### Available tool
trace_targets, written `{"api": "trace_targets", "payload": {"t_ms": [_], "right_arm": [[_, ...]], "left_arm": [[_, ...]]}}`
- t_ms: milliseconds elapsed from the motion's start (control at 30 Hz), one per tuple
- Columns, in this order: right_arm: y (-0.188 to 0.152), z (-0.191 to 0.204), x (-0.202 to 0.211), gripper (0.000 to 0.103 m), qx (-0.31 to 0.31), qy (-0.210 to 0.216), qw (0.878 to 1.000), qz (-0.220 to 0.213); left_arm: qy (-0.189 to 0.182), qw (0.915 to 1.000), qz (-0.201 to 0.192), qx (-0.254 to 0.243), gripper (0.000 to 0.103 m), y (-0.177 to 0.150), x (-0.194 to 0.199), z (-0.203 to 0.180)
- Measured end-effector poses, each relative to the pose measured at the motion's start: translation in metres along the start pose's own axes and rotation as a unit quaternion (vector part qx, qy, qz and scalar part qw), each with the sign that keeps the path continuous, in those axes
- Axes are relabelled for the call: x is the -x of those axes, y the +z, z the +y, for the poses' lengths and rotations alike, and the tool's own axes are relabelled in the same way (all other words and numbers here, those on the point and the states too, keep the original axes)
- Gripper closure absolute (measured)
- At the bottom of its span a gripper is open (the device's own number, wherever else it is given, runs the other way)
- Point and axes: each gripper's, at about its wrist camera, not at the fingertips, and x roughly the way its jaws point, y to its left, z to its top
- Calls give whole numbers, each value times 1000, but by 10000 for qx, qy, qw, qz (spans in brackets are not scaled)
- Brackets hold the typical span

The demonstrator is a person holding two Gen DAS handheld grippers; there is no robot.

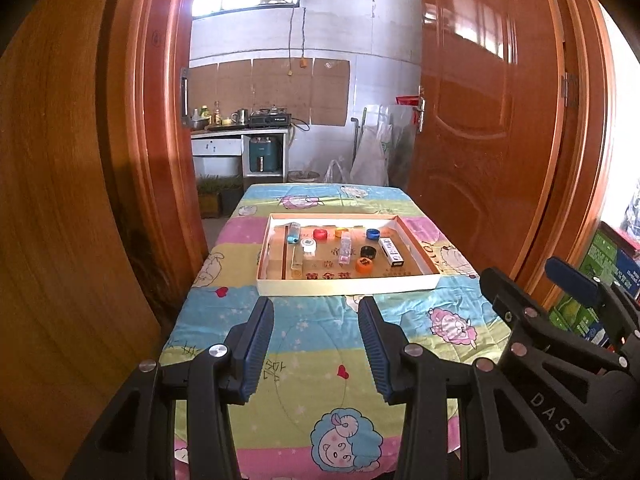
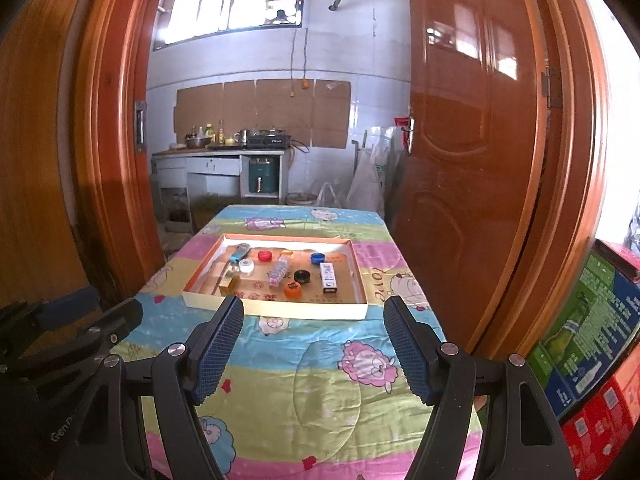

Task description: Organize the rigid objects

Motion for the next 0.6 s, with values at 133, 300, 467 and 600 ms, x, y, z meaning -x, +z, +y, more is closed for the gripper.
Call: {"api": "trace_targets", "payload": {"t_ms": [133, 300, 467, 600], "right_arm": [[-2, -1, 2, 29, -6, 5, 10000, -3], [-3, -1, 4, 29, 0, 15, 10000, -17], [-4, 0, 4, 29, 0, 15, 10000, -23], [-4, 0, 5, 29, -1, 13, 10000, -22]], "left_arm": [[27, 10000, -18, -19, 59, -1, 3, -1], [44, 10000, -31, -57, 59, -2, 4, -3], [49, 10000, -35, -62, 59, -3, 5, -3], [51, 9999, -41, -82, 59, -3, 6, -3]]}}
